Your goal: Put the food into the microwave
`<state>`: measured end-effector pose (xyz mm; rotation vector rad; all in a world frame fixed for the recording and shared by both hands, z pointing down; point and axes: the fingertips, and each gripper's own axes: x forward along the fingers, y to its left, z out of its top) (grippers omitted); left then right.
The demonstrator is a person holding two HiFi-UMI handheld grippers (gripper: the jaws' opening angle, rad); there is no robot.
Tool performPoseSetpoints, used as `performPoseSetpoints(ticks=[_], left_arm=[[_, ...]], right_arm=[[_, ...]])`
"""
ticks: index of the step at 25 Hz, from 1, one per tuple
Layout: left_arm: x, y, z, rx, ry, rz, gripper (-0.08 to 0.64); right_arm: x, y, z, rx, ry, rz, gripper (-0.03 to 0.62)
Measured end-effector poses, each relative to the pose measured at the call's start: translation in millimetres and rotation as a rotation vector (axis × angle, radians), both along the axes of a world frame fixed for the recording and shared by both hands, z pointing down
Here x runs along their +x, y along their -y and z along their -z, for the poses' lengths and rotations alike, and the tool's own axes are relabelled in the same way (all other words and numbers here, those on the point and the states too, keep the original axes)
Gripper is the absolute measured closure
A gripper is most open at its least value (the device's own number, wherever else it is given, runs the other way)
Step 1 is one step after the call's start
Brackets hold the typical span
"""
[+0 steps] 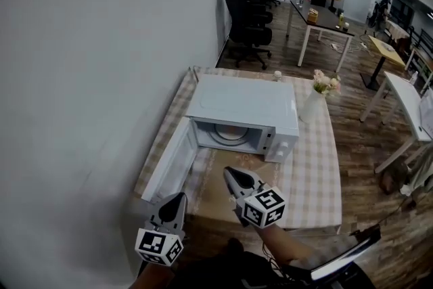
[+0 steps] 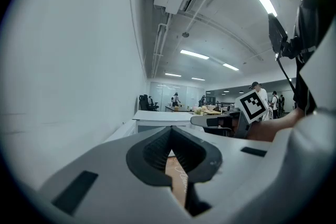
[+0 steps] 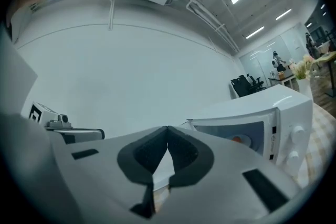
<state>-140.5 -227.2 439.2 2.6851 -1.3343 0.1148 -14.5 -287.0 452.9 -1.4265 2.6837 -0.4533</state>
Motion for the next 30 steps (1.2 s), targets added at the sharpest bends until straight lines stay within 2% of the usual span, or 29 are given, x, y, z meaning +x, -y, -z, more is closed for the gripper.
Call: performPoseSetpoints(ticks=[7, 13, 19, 23, 30], left_arm=[[-29, -16, 13, 0.028, -0.025, 0.033, 0.552], [-28, -31, 24, 0.144, 0.07, -0.007, 0.552], [-34, -34, 23, 0.06, -0.028, -0.011, 0.552], [-39, -30, 28, 0.072, -0.009, -0.004, 0.552], [-35, -36, 20, 0.095, 0.033, -0.027, 0.552]], right_arm=[[-24, -26, 23, 0.036, -0.027, -0.004, 0.583], [-29, -39, 18, 0.079, -0.118, -0.017, 0.584], [-30, -45, 25, 0.068, -0.09, -0.031, 0.584], [-37, -42, 40, 0.1, -0.091, -0.019, 0.584], [-44, -46, 37, 0.095, -0.066, -0.006, 0.584]])
